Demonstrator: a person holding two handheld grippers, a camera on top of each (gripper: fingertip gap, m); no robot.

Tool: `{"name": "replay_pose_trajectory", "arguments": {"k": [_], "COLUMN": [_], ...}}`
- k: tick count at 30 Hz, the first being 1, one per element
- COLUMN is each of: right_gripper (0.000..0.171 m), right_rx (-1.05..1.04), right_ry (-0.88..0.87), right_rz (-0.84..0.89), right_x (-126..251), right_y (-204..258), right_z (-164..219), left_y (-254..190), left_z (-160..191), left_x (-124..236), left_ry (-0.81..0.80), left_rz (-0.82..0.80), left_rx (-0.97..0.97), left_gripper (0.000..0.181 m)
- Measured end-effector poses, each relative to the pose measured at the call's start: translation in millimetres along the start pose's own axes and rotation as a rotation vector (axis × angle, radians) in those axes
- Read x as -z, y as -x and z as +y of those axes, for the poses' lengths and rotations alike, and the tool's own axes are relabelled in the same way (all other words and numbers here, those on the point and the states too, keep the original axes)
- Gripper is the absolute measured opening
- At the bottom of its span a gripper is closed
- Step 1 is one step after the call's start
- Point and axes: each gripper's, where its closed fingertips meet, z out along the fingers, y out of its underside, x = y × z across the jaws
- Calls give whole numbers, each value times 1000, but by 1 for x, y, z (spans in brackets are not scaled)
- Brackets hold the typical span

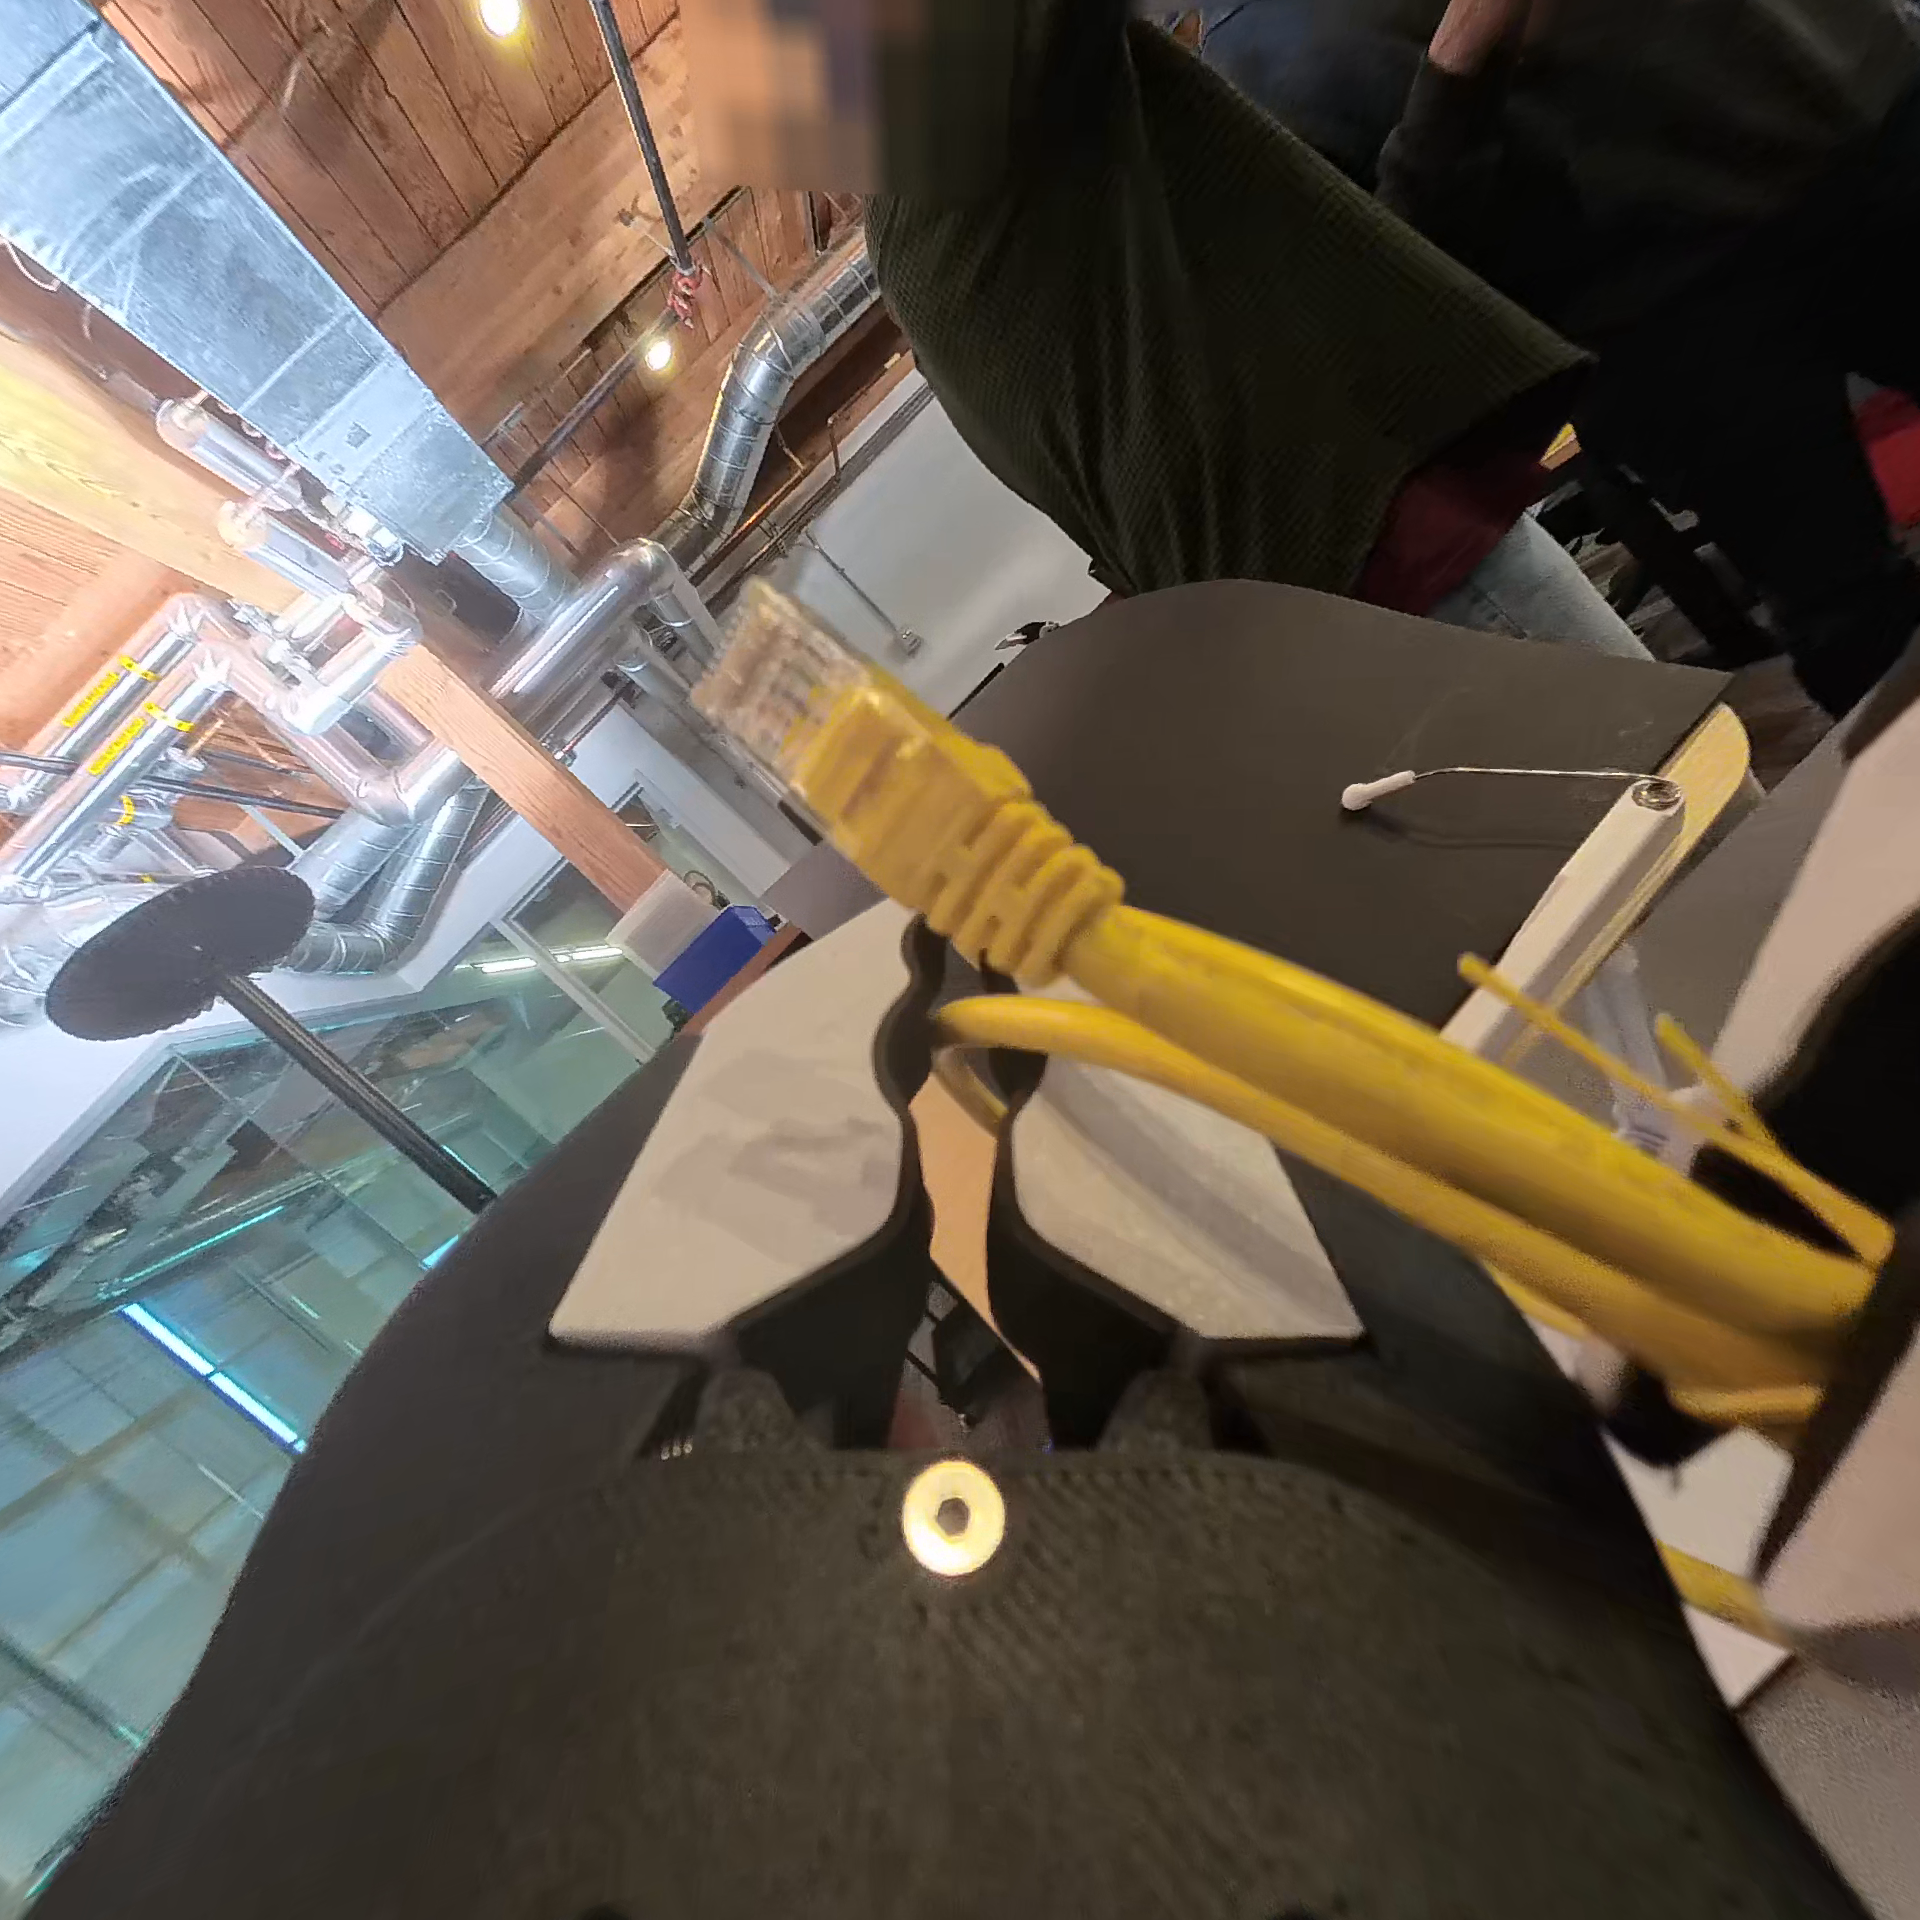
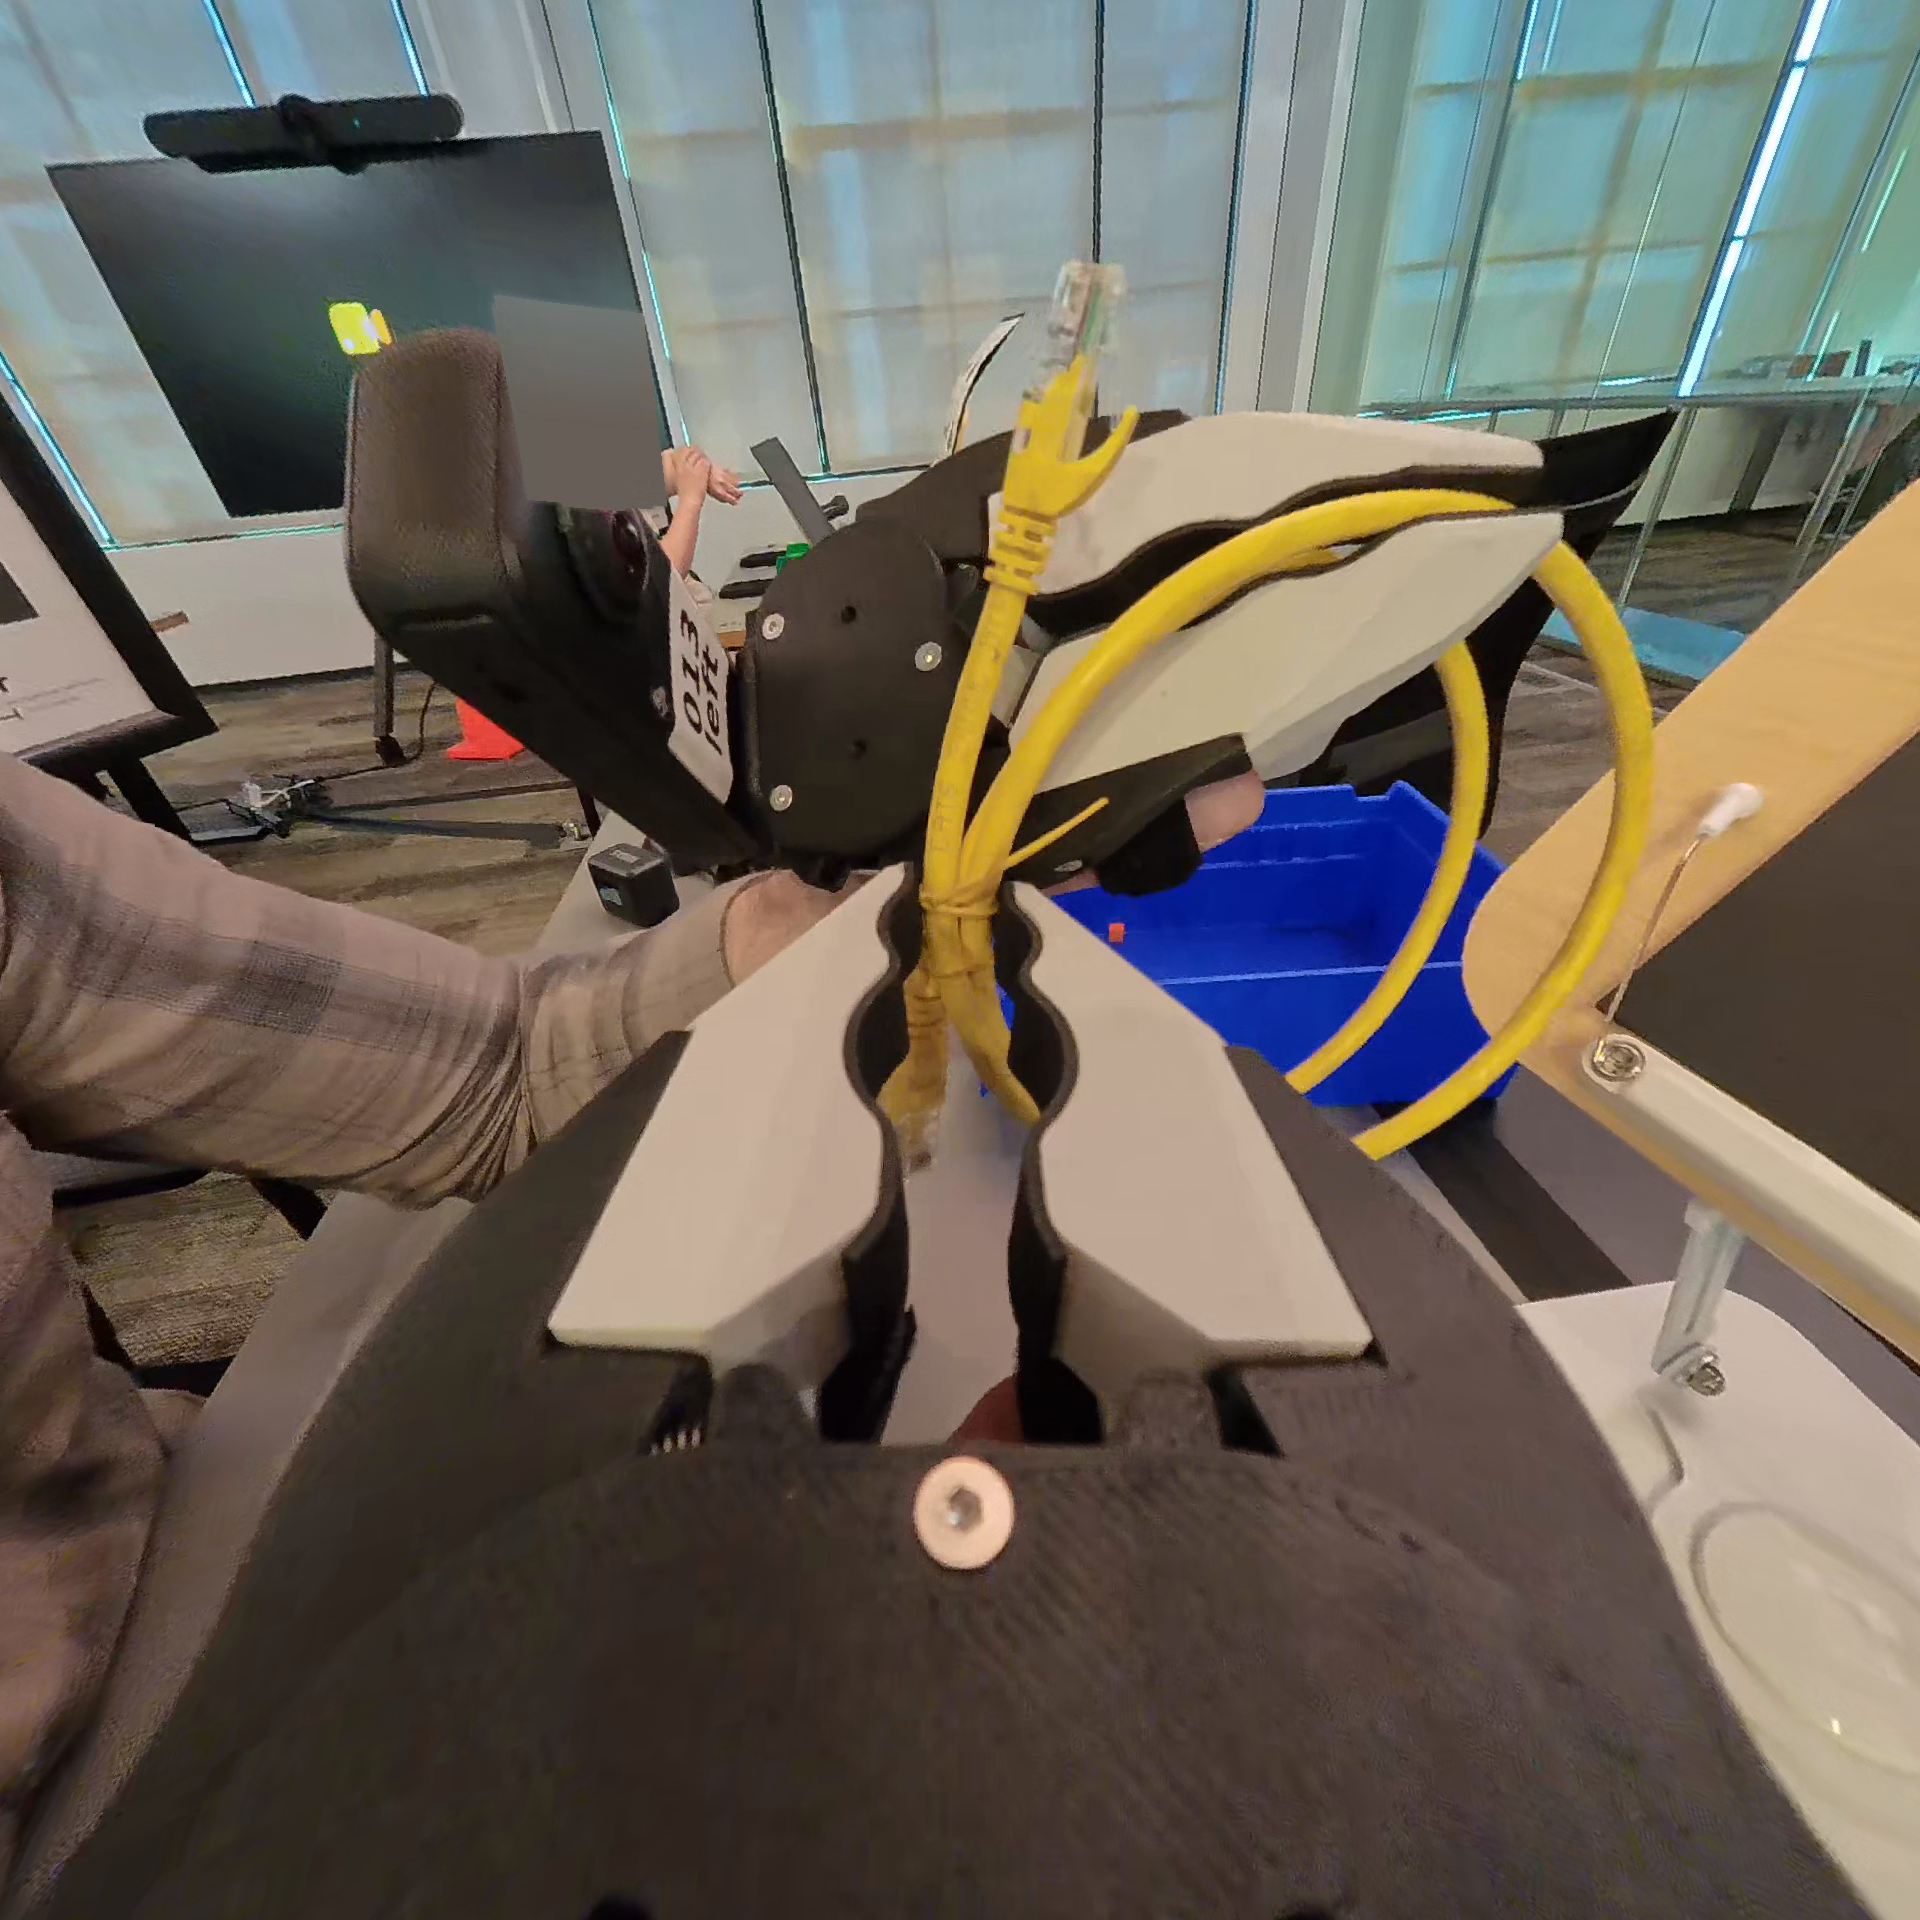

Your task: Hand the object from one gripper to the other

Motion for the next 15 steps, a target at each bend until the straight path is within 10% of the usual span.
{"name": "replay_pose_trajectory", "arguments": {"k": [15], "right_gripper": [9], "right_rx": [-48], "right_ry": [-285], "right_rz": [105], "right_x": [45], "right_y": [-36], "right_z": [-48], "left_y": [-25], "left_z": [-21], "left_x": [12], "left_ry": [-150], "left_rz": [417], "left_rx": [337], "left_gripper": [46]}}
